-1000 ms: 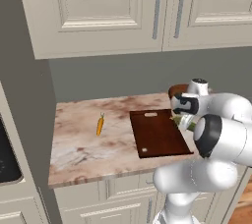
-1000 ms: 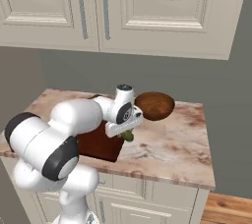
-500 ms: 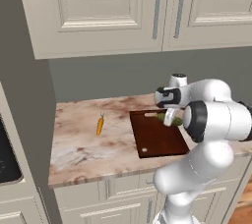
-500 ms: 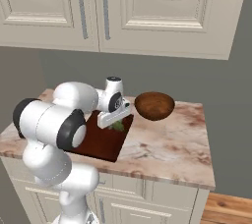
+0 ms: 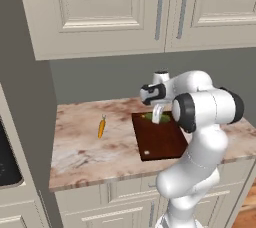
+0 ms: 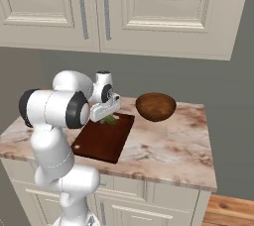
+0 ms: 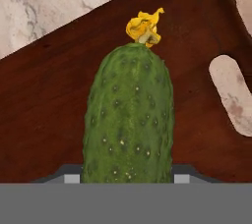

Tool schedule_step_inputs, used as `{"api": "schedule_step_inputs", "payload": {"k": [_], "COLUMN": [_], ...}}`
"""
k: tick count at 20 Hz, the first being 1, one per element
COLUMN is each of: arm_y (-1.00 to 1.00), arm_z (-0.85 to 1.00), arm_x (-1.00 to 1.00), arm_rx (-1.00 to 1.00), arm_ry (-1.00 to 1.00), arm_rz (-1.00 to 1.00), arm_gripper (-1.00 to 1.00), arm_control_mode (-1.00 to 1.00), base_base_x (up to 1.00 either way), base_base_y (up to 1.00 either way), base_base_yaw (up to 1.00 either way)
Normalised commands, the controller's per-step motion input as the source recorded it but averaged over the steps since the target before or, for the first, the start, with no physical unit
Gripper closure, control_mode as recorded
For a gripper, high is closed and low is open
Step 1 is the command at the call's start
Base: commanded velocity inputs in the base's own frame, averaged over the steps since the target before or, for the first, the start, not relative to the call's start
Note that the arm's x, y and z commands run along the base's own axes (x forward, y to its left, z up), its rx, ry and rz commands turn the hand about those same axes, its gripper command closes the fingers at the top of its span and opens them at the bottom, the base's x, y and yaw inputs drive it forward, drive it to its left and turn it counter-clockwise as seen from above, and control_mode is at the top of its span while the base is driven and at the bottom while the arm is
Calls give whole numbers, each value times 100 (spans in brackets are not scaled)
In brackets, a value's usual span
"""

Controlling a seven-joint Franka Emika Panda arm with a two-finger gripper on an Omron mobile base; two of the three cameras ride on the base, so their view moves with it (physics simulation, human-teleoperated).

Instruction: Place the two vegetables and bowl onto the tray for setting up a vegetable dip station.

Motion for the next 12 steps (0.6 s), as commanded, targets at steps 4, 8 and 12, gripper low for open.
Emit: {"api": "schedule_step_inputs", "payload": {"k": [4,8,12], "arm_y": [5,0,0], "arm_z": [0,0,-5], "arm_x": [53,46,22], "arm_rx": [0,0,-1], "arm_ry": [1,0,0], "arm_rz": [8,7,5], "arm_gripper": [100,100,100], "arm_control_mode": [-100,-100,-100], "base_base_x": [0,0,0], "base_base_y": [0,0,0], "base_base_yaw": [0,0,0]}}
